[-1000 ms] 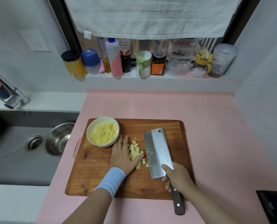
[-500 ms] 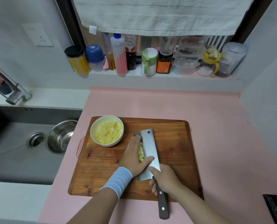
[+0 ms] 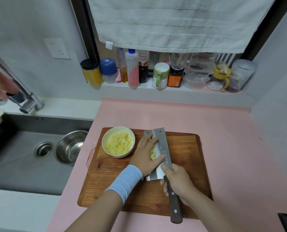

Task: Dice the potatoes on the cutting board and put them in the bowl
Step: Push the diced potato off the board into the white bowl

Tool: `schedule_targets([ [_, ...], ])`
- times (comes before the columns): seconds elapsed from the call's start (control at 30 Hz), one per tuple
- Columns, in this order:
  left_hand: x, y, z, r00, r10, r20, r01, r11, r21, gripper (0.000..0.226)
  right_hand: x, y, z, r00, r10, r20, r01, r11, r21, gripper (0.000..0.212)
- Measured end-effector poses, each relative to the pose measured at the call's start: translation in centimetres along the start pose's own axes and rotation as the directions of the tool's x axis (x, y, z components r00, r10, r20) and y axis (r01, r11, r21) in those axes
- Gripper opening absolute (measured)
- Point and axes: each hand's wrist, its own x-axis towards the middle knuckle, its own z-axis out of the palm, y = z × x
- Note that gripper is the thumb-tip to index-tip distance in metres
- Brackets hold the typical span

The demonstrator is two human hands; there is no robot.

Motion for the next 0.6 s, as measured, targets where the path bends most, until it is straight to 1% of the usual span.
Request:
schedule_targets([
  [0.17,1.1,-1.2,-3.9,0.999,-0.003,-0.05,0.003,1.0,-0.002,0.07,0.4,-3.5,3.0,0.998,-0.058,0.004,0.058,0.998,0.017,0.024],
  [0.3,1.8,-2.9,-6.4,0.997,-0.055,-0.055,0.055,0.998,-0.008,0.06,1.3,-5.4,5.9,0.997,-0.076,-0.011,0.076,0.997,0.005,0.025],
  [0.43,2.6,-5.0,-7.9,0.994,-0.102,-0.04,0.101,0.995,-0.01,0.046,2.4,-6.0,8.4,0.997,-0.052,-0.057,0.052,0.999,-0.002,0.025],
  [0.6,2.6,-7.5,-8.5,0.989,-0.104,-0.104,0.107,0.994,0.023,0.027,3.2,-6.2,9.7,0.993,-0.037,-0.111,0.03,0.998,-0.063,0.022],
])
